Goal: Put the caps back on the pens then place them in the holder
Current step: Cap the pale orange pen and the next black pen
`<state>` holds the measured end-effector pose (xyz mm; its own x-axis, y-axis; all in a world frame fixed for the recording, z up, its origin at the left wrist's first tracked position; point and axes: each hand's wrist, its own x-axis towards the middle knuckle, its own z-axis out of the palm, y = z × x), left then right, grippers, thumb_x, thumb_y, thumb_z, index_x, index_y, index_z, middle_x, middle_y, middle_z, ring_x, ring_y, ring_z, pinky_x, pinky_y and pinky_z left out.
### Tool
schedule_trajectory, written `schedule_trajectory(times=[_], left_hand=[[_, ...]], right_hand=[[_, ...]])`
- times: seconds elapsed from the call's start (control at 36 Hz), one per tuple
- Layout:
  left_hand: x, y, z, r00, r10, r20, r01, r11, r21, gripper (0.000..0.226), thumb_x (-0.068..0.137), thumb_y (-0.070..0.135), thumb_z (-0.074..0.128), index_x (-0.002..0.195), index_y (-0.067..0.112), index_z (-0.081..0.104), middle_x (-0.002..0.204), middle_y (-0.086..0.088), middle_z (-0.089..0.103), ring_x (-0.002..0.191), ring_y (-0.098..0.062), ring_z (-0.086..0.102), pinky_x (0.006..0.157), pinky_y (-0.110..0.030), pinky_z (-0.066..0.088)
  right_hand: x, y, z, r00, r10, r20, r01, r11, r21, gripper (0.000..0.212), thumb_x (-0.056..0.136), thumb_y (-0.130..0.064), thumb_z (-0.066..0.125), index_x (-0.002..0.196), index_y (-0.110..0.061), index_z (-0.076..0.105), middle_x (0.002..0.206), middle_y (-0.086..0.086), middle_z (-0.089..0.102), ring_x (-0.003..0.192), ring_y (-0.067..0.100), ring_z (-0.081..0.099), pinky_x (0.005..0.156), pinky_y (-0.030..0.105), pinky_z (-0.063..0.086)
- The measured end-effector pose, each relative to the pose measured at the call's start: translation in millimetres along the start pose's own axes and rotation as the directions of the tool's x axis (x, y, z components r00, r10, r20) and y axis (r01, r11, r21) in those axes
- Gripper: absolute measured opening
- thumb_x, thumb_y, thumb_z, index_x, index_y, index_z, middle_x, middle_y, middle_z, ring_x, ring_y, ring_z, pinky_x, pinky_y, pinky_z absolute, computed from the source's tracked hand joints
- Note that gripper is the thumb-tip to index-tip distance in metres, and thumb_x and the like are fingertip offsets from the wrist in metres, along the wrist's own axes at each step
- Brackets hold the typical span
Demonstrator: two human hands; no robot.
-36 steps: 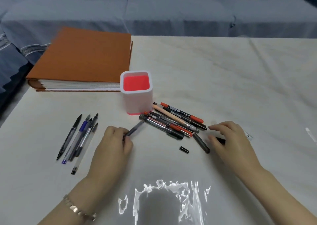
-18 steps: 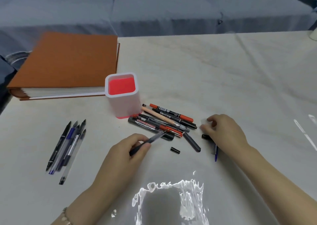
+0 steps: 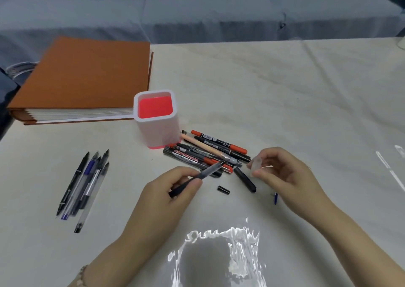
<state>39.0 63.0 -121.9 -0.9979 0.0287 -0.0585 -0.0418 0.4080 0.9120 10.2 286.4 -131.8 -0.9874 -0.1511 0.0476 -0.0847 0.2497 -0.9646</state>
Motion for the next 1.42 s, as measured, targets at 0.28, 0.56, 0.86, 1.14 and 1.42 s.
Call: schedule_trajectory(times=[0.28, 0.56, 0.86, 1.14, 1.42], left_hand=[[-5.8, 12.2, -2.2, 0.998, 0.058, 0.037, -0.059, 0.998, 0.019, 0.027, 0.079, 0.019, 0.065, 0.082, 0.046, 0.063, 0.076, 0.023, 0.064, 0.076, 0.002, 0.057, 0.063, -0.005, 0.040], [-8.0, 7.8, -6.4, 0.988, 0.136, 0.073, -0.144, 0.981, 0.129, 0.016, 0.075, 0.035, 0.061, 0.083, 0.048, 0.062, 0.087, 0.021, 0.064, 0.082, -0.003, 0.057, 0.065, -0.008, 0.041], [-9.4, 2.7, -6.8, 0.960, 0.262, 0.095, -0.278, 0.920, 0.276, 0.031, 0.073, 0.054, 0.045, 0.101, 0.042, 0.054, 0.086, 0.018, 0.058, 0.072, -0.005, 0.053, 0.060, -0.009, 0.037], [-8.8, 7.9, -1.3, 0.954, 0.278, 0.108, -0.295, 0.936, 0.194, 0.022, 0.075, 0.046, 0.052, 0.094, 0.038, 0.059, 0.073, 0.014, 0.061, 0.062, -0.006, 0.054, 0.056, -0.019, 0.042], [5.0, 6.9, -9.7, 0.874, -0.228, 0.429, 0.273, 0.961, -0.046, 0.019, 0.081, 0.020, 0.064, 0.063, 0.026, 0.067, 0.049, 0.009, 0.060, 0.041, -0.002, 0.042, 0.046, -0.013, 0.036]], right_hand=[[-14.3, -18.2, 8.3, 0.994, -0.104, 0.020, 0.106, 0.984, -0.141, 0.021, 0.076, -0.028, 0.061, 0.082, -0.047, 0.058, 0.087, -0.027, 0.062, 0.078, 0.000, 0.059, 0.058, 0.004, 0.040], [-15.6, -24.7, 11.3, 0.988, -0.146, 0.045, 0.152, 0.969, -0.194, 0.016, 0.075, -0.042, 0.051, 0.089, -0.043, 0.060, 0.090, -0.025, 0.063, 0.084, 0.002, 0.060, 0.069, 0.005, 0.040], [-14.3, -28.4, 13.5, 0.969, -0.211, 0.125, 0.239, 0.928, -0.284, 0.021, 0.078, -0.040, 0.053, 0.094, -0.036, 0.065, 0.085, -0.026, 0.062, 0.076, 0.002, 0.059, 0.070, 0.004, 0.039], [-15.2, -28.4, 17.2, 0.913, -0.374, 0.162, 0.404, 0.882, -0.244, 0.022, 0.085, -0.043, 0.052, 0.092, -0.028, 0.067, 0.075, -0.018, 0.061, 0.068, -0.001, 0.059, 0.065, 0.006, 0.041], [-11.9, -20.0, 23.9, 0.855, -0.280, 0.437, 0.515, 0.559, -0.650, 0.024, 0.090, -0.049, 0.033, 0.092, -0.038, 0.054, 0.071, -0.022, 0.058, 0.070, -0.001, 0.047, 0.060, 0.013, 0.039]])
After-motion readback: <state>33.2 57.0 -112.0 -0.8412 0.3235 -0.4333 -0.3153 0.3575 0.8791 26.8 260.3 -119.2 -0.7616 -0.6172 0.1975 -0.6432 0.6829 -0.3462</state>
